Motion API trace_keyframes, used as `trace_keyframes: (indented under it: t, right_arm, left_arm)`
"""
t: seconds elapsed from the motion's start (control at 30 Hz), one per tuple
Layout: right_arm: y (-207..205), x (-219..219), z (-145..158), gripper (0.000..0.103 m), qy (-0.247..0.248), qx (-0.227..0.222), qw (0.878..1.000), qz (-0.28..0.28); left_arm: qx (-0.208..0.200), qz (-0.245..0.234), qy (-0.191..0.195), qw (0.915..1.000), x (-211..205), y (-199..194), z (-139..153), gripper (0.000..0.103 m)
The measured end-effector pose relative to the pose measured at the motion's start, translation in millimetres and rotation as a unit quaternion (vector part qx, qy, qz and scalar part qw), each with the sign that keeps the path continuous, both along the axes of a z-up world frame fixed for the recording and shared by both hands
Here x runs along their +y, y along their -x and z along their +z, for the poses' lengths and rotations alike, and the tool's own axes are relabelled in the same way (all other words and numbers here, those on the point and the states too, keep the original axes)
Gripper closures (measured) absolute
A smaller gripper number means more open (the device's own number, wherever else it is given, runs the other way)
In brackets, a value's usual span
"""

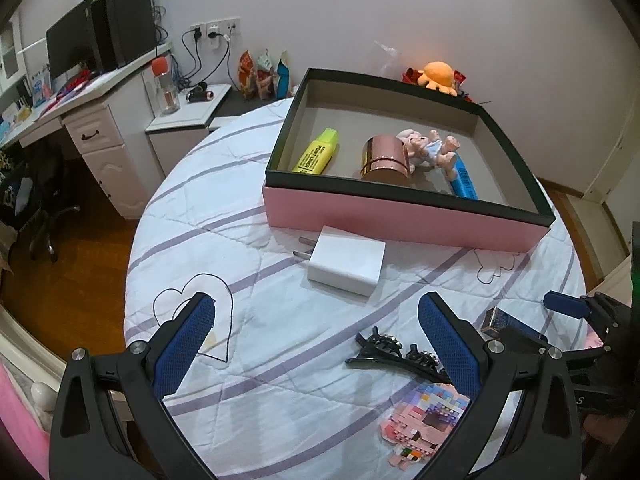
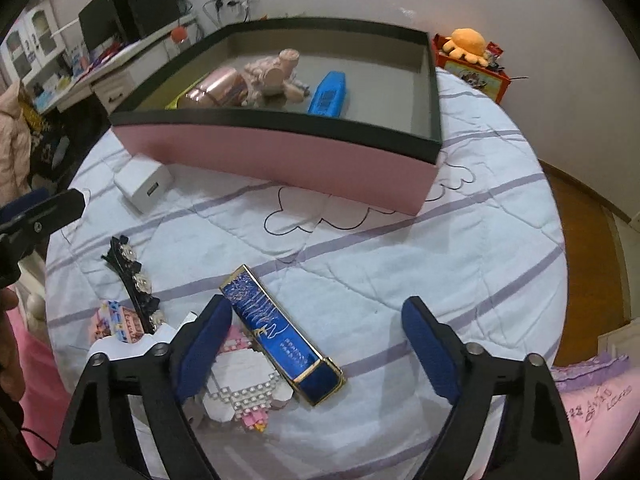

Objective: Organize rigid objects
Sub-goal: 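Reach the right tool to the blue-and-gold pen case and close on it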

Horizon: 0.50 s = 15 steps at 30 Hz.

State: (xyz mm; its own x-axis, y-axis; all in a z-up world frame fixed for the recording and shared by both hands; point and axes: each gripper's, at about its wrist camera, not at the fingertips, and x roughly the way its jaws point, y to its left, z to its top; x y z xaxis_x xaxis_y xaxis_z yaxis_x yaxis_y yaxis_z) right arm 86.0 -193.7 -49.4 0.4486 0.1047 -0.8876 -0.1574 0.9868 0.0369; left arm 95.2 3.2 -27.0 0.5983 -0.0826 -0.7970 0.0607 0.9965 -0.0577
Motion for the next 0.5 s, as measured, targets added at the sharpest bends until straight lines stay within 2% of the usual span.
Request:
trace_keyframes:
  t: [0.27,0.4,0.5]
  right_arm:
    - [-8.1,15.8,-7.3,0.023,0.039,0.038,0.996,0.074]
    - [-10.1,25.5,-9.3,0.036,0.066,0.036,0.994,0.084]
    - [-6.7,28.2,-7.3,0.047,0.061,0.031,0.994,0.086]
  left_arm:
    - [0.005,-0.002,-0.001,1.0000,-0.7,-4.3,-3.9,0.000]
    - [0.007,0.001,0.000,1.0000,2.0,-6.9,-5.9,0.000]
    - [0.009,0.000,0.001,1.0000,2.7,-8.8,-7.9,0.000]
